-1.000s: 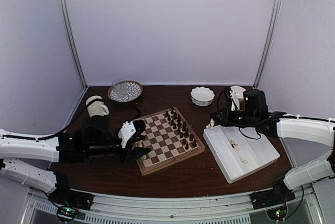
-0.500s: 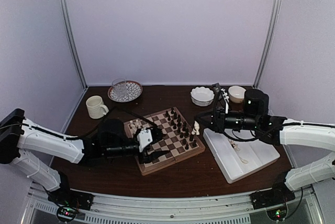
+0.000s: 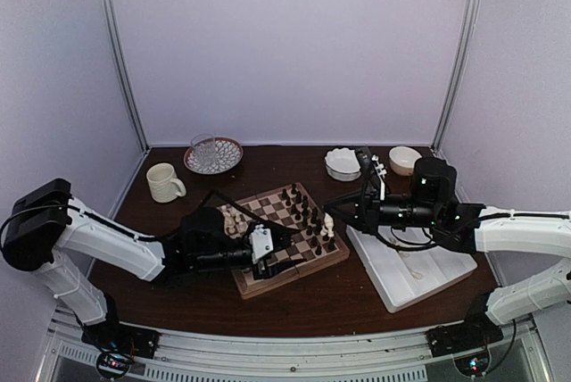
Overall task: Set up the chess pieces on the board
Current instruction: Pass from the right arm to the left
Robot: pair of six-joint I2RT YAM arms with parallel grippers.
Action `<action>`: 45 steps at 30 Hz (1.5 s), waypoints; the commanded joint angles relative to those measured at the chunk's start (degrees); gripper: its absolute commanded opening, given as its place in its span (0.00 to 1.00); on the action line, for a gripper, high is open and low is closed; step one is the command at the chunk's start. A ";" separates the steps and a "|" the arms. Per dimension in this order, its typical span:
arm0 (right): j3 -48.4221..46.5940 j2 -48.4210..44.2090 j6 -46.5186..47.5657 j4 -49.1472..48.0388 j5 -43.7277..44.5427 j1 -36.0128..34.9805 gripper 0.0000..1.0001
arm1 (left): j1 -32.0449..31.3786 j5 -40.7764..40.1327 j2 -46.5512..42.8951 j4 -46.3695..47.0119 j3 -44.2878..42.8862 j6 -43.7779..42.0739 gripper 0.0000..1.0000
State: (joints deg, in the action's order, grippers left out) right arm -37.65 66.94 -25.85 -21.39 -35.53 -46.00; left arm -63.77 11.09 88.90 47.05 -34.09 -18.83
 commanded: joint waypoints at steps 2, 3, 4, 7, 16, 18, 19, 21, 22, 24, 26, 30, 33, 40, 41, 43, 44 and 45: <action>1.52 0.29 -0.96 -3.65 -0.51 -0.33 0.00 | -0.37 2.00 3.92 6.56 -4.20 1.67 0.59; 1.52 0.42 -1.04 -3.74 -0.58 -0.32 0.00 | -0.36 2.00 4.52 7.07 -4.57 1.80 0.58; 1.53 0.47 -1.09 -3.74 -0.67 -0.36 0.00 | -0.45 1.90 5.26 7.38 -5.11 2.07 0.58; 1.52 0.74 -1.42 -4.30 -1.39 -0.32 0.00 | -0.43 2.00 6.75 7.73 -6.60 2.80 0.57; 2.05 0.31 -1.93 -5.59 -2.44 -0.32 0.00 | -0.57 3.72 9.41 8.65 -8.82 3.91 0.44; 2.14 0.37 -1.99 -5.72 -2.53 -0.39 0.00 | -0.50 3.82 9.69 8.81 -9.17 4.14 0.43; 2.14 0.43 -2.01 -5.76 -2.61 -0.33 0.00 | -0.56 3.85 9.85 8.97 -9.21 4.22 0.43; 2.14 0.55 -2.02 -5.78 -2.66 -0.32 0.00 | -0.59 3.72 10.11 9.59 -9.33 4.58 0.44; 2.05 0.64 -2.06 -5.85 -2.81 -0.32 0.00 | -0.62 3.71 10.21 9.82 -9.41 4.74 0.46; 2.08 0.89 -2.10 -5.94 -2.96 -0.38 0.00 | -0.73 3.77 10.33 10.07 -9.48 4.77 0.48; 2.12 0.99 -2.08 -5.97 -2.88 -0.41 0.00 | -0.70 3.81 10.33 10.08 -9.42 4.82 0.48; 2.14 1.17 -2.02 -6.14 -2.95 -0.47 0.00 | -0.73 3.95 10.22 10.08 -9.43 5.05 0.43; 2.14 1.43 -2.28 -6.41 -3.13 -0.42 0.00 | -0.74 4.20 10.12 9.83 -9.47 4.92 0.41; 2.05 2.05 -2.62 -7.07 -3.59 -0.49 0.00 | -0.79 4.49 10.00 9.84 -9.54 4.95 0.35; 2.05 2.05 -2.63 -7.06 -3.58 -0.50 0.00 | -0.83 4.47 9.98 9.90 -9.48 4.97 0.35; 2.05 2.11 -2.55 -7.11 -3.66 -0.50 0.00 | -0.81 4.32 9.98 9.99 -9.39 4.94 0.32; 2.05 2.14 -2.54 -7.07 -3.67 -0.50 0.00 | -0.82 4.28 9.97 10.07 -9.30 4.94 0.31; 2.05 2.14 -2.54 -7.04 -3.67 -0.50 0.00 | -0.76 4.21 9.97 10.22 -9.23 4.99 0.30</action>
State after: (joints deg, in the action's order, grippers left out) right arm -36.03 68.86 -27.86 -26.20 -38.13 -46.26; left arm -64.25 14.63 98.59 53.65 -42.35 -14.37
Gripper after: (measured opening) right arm 0.116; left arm 0.314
